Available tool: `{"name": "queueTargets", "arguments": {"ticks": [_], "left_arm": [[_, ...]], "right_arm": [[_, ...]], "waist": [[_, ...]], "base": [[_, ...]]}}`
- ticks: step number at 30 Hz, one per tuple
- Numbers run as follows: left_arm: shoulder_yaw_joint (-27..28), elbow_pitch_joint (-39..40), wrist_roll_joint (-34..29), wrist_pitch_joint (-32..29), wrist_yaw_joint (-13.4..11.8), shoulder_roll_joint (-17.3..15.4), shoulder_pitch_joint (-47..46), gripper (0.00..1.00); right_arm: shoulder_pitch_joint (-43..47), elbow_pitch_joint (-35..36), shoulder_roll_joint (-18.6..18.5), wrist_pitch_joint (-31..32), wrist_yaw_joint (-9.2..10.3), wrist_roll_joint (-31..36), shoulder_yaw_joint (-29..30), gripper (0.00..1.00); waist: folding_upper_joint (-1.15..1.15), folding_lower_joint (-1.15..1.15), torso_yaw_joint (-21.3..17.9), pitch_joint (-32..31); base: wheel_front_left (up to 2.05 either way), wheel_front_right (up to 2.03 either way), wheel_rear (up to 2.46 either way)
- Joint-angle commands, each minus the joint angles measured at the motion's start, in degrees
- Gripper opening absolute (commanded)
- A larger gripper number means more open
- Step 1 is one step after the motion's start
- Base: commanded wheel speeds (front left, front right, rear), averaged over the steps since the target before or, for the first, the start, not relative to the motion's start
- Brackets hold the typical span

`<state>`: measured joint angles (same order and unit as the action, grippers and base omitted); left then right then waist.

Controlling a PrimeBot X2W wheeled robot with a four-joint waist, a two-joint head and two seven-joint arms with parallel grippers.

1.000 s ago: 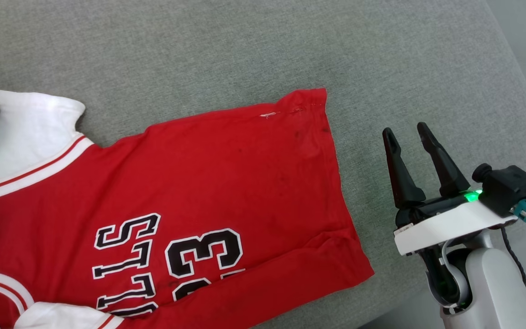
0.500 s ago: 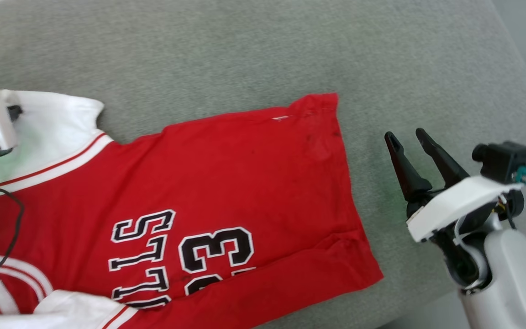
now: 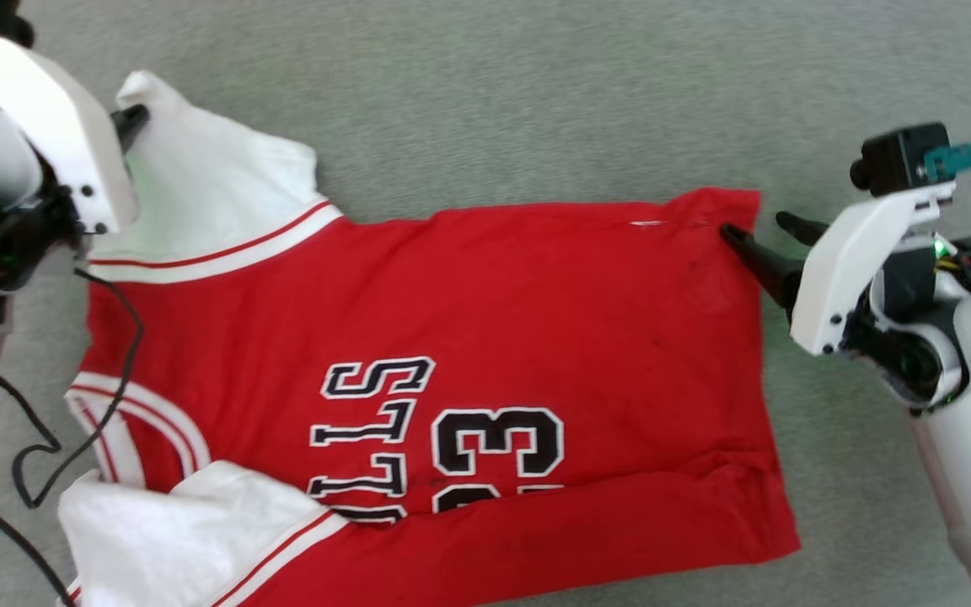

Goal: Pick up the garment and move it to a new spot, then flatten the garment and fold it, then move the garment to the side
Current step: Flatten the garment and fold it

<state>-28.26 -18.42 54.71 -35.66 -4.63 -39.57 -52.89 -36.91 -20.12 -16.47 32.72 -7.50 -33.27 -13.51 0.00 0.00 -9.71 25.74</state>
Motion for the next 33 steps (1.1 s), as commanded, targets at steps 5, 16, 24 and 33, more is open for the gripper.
{"name": "queueTargets", "arguments": {"ticks": [5, 16, 24, 33], "left_arm": [[-0.7, 0.6, -0.1, 1.3, 1.1, 1.6, -0.7, 0.00], [-0.8, -0.9, 0.4, 3.4, 2.6, 1.9, 1.2, 0.00], [1.5, -0.4, 1.8, 7.9, 1.9, 0.9, 6.0, 0.00], [5.1, 5.1, 5.5, 15.3, -0.7, -0.6, 22.1, 0.00]], "right_arm": [[-4.7, -4.6, -0.5, 3.4, 0.02, -0.4, -1.8, 1.00], [-5.3, -10.9, -0.1, 11.5, 0.01, -2.4, -5.7, 0.00], [-6.6, -6.7, -2.8, 6.7, 0.02, -1.3, -4.1, 0.00], [2.3, -1.9, -3.2, 4.4, 0.02, -1.1, -1.7, 0.00]], "waist": [[0.00, 0.00, 3.2, 1.6], [0.00, 0.00, 4.5, 0.7], [0.00, 0.00, 5.1, -4.1], [0.00, 0.00, 6.2, -11.7]], "base": [[0.00, 0.00, 0.00], [0.00, 0.00, 0.00], [0.00, 0.00, 0.00], [0.00, 0.00, 0.00]]}}
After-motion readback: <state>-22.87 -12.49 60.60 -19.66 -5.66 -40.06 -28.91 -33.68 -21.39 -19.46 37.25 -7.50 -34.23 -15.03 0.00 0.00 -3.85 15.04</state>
